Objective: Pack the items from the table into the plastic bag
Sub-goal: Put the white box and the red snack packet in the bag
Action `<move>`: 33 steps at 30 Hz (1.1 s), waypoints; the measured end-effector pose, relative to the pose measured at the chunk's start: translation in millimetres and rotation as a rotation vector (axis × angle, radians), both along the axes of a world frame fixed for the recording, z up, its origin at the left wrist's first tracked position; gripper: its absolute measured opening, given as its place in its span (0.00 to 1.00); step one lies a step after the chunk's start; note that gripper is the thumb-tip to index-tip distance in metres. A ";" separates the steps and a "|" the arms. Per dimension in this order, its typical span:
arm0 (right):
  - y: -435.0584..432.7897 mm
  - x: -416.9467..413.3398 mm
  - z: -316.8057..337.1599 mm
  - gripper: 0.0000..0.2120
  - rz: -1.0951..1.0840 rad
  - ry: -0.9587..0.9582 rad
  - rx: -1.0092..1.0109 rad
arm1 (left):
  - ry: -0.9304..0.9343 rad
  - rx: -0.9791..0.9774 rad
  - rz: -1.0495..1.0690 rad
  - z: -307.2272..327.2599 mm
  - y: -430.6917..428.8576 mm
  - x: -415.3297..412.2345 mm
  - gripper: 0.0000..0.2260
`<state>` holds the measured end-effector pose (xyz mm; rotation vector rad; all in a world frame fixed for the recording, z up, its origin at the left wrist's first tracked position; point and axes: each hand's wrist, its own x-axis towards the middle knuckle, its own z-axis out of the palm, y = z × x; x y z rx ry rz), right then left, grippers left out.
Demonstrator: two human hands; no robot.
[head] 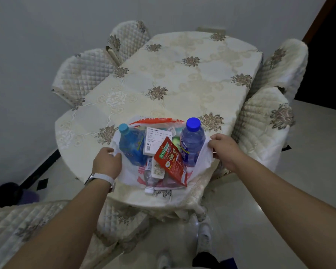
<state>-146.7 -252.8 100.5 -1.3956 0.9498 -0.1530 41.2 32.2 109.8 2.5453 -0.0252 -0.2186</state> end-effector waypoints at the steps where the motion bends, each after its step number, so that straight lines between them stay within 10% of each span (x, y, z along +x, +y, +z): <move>1: -0.5 0.4 3.0 0.10 0.008 -0.030 0.004 | -0.025 -0.022 0.028 2.8 1.3 1.3 0.12; 16: 22.8 1.9 35.0 0.14 0.017 -0.132 -0.007 | 0.141 -0.866 0.046 26.1 24.0 -28.8 0.09; 26: 51.7 0.0 56.7 0.12 -0.016 -0.176 -0.289 | 0.023 -0.439 -0.099 46.1 9.1 -0.1 0.13; 33: 54.1 -6.0 65.0 0.09 0.006 -0.277 -0.243 | -0.017 -0.942 -0.133 62.0 15.7 -0.4 0.08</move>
